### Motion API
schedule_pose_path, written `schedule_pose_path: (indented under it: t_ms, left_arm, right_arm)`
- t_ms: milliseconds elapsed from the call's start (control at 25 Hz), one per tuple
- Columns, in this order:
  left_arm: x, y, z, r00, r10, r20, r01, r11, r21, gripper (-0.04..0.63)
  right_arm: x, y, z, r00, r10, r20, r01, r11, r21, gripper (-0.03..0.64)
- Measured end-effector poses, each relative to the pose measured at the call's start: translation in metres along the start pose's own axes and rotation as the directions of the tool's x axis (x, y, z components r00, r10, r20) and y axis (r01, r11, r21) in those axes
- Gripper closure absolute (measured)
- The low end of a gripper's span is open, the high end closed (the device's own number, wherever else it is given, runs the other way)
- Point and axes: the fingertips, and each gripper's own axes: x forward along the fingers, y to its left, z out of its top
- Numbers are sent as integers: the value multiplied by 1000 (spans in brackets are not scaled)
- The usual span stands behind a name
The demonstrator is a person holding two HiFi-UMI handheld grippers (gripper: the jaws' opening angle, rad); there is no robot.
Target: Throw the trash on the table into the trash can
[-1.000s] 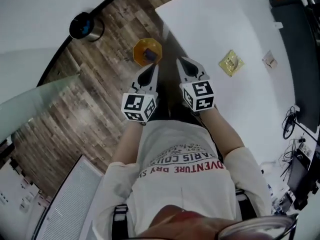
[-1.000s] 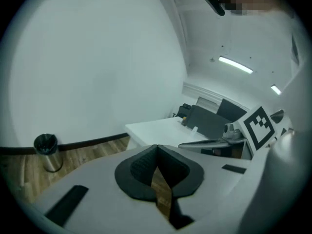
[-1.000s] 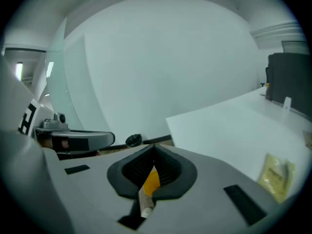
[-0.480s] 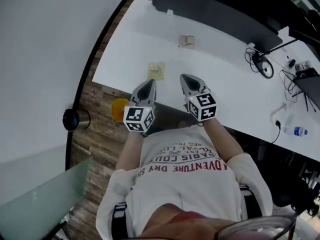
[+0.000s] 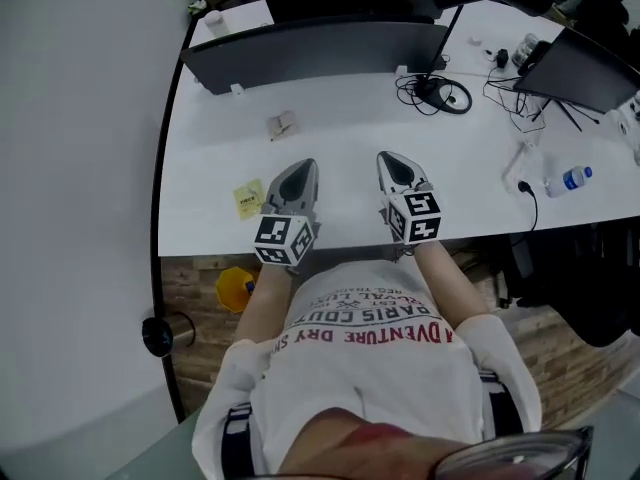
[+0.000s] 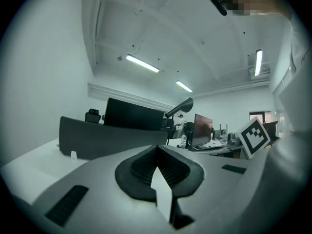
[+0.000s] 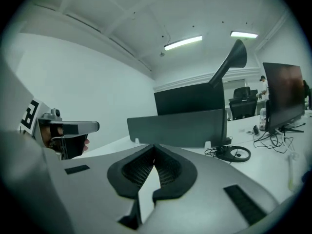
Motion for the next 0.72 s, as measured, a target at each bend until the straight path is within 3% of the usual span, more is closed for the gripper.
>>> schedule_pose_path:
  t_ms: [360,720]
  left_arm:
    - [23,-22,13,999,-44,-4,44,998,41,572]
    - [18,2,7,999,46,-16,-46,999,15,572]
  right_arm:
    - [-3,-24,8,999,-42,22,42,999,11,591]
    - [17,-12,-4,999,28,-18,-28,999,20,591]
